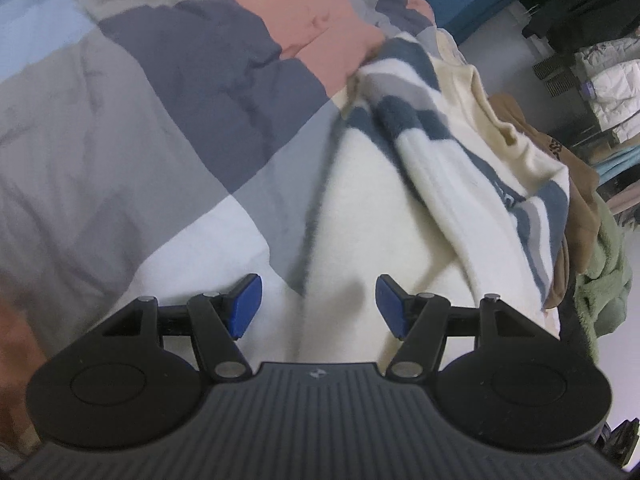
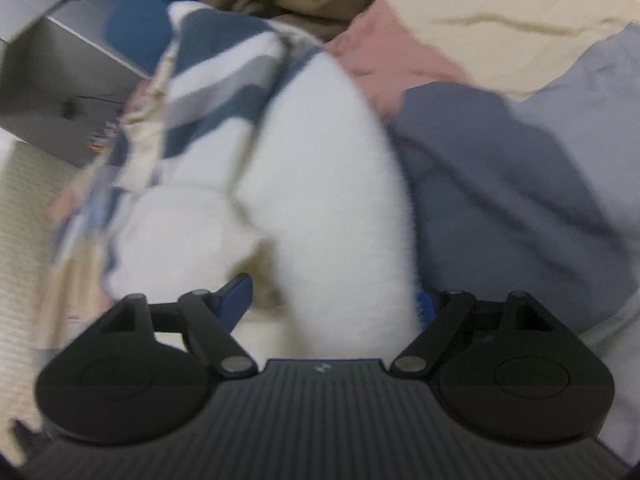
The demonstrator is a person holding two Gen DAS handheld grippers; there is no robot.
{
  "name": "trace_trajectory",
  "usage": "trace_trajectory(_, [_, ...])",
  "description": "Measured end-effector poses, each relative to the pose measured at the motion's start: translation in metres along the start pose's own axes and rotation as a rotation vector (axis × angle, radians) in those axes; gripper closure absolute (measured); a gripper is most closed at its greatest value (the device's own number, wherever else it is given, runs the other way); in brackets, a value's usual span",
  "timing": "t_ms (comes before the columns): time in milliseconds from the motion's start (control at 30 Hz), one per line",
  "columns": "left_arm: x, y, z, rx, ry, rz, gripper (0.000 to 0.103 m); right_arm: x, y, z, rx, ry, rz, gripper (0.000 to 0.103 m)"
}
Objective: Fold large clothes
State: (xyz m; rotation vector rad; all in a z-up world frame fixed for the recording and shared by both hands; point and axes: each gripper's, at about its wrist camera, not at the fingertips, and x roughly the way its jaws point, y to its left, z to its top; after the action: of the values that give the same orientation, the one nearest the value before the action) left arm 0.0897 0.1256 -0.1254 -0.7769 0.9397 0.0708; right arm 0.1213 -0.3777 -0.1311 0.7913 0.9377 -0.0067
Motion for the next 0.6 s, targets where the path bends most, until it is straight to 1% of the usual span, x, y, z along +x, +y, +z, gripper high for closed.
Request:
trace_trajectory(67, [0.002,0.001,0.0,-0.012,0.018,-0.046,0.035,-0.003,0.004,-0.002,-0.004,-0.002,0.062,0.02])
trace_trajectory(167, [0.008,-0.003,-0.004,-0.026,0.086,-0.184,0.035,-0.004,0.012,-0.002,-0.03,0.009,0.144,0.02])
trace_trajectory(233, [0.009,-0.012,-0.008,0.011,0.106,-0.249,0.035,-0.006,0.017,-0.002,-0.049,0.011,0.163,0.02])
trace_trajectory(300, [0.012,-0.02,-0.012,0.037,0.132,-0.292,0.035,-0.007,0.017,-0.003,-0.049,0.01,0.167,0.02])
trace_trajectory(333, [0.014,-0.022,-0.014,0.043,0.146,-0.289,0.034,-0.006,0.017,-0.002,-0.043,0.011,0.165,0.02])
trace_trajectory(400, [0.02,-0.024,-0.019,0.062,0.178,-0.23,0.034,-0.004,0.013,-0.003,-0.03,0.022,0.135,0.021])
trace_trajectory(433, [0.026,-0.026,-0.023,0.072,0.199,-0.189,0.034,-0.001,0.012,-0.004,-0.024,0.033,0.097,0.021])
trace_trajectory(467, [0.029,-0.027,-0.025,0.078,0.214,-0.171,0.034,0.003,0.009,-0.006,-0.018,0.045,0.055,0.021])
trace_trajectory(567, [0.031,-0.034,-0.03,0.103,0.241,-0.167,0.034,0.014,0.007,-0.013,-0.029,0.082,-0.059,0.023])
trace_trajectory(600, [0.032,-0.037,-0.032,0.109,0.256,-0.177,0.034,0.017,0.008,-0.015,-0.047,0.089,-0.065,0.021])
